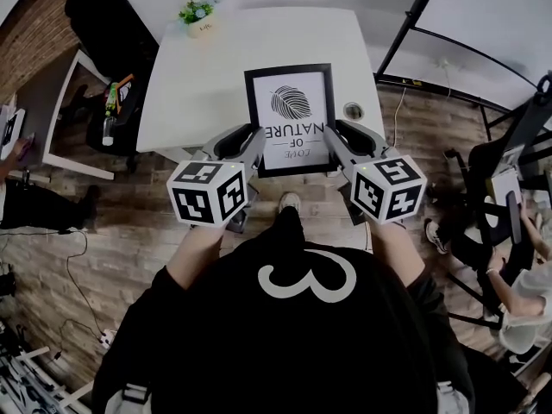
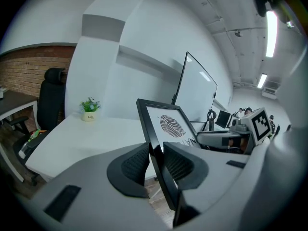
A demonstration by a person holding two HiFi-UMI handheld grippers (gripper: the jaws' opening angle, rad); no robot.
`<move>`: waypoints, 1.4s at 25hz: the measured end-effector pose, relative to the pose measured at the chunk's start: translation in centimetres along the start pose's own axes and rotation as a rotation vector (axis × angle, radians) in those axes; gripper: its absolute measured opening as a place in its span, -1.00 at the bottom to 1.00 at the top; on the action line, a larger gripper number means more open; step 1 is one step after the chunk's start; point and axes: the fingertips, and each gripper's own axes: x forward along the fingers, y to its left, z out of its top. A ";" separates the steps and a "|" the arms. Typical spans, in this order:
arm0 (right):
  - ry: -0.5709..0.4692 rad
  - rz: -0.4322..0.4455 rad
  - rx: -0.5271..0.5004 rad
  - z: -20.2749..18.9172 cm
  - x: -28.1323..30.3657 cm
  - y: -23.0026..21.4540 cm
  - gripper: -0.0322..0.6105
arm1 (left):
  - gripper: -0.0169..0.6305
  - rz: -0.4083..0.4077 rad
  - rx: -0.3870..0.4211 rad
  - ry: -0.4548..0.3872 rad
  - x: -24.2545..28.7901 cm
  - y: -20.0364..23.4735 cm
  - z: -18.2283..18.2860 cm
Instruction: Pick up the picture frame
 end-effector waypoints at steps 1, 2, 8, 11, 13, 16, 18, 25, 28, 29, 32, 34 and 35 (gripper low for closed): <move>-0.001 0.000 -0.002 0.6 0.1 0.1 -0.60 | -0.64 -0.001 -0.003 -0.004 -0.1 0.1 0.6; -0.002 0.000 -0.004 1.1 0.1 0.1 -0.60 | -0.64 -0.002 -0.005 -0.008 -0.2 0.1 1.1; -0.057 0.007 -0.034 0.4 -3.4 2.0 -0.59 | -0.64 -0.009 0.026 -0.062 -3.3 -2.3 0.0; -0.093 0.012 -0.054 0.5 -5.2 2.8 -0.59 | -0.64 -0.006 0.046 -0.089 -4.6 -3.6 -0.2; -0.120 0.010 -0.069 0.5 -6.3 3.1 -0.59 | -0.64 -0.003 0.062 -0.108 -5.4 -4.5 -0.2; -0.139 0.007 -0.066 0.0 -8.0 3.5 -0.59 | -0.64 0.001 0.085 -0.117 -6.4 -5.9 -0.5; -0.148 0.004 -0.059 0.0 -8.7 3.7 -0.59 | -0.64 -0.003 0.095 -0.118 -6.9 -6.5 -0.5; -0.165 -0.015 -0.065 0.8 -9.5 4.3 -0.60 | -0.64 -0.017 0.120 -0.125 -7.8 -7.0 0.5; -0.168 -0.012 -0.072 1.3 -9.9 4.7 -0.60 | -0.64 -0.021 0.116 -0.127 -8.3 -7.2 0.7; -0.169 -0.009 -0.072 1.4 -10.0 4.8 -0.60 | -0.64 -0.021 0.116 -0.130 -8.4 -7.3 0.8; -0.167 -0.002 -0.062 1.5 -10.1 4.9 -0.60 | -0.64 -0.023 0.118 -0.136 -8.7 -7.4 1.2; -0.168 -0.007 -0.056 1.4 -10.1 4.9 -0.60 | -0.64 -0.031 0.121 -0.136 -8.6 -7.4 1.2; -0.169 -0.012 -0.054 1.3 -10.1 4.8 -0.60 | -0.64 -0.035 0.124 -0.135 -8.5 -7.4 1.2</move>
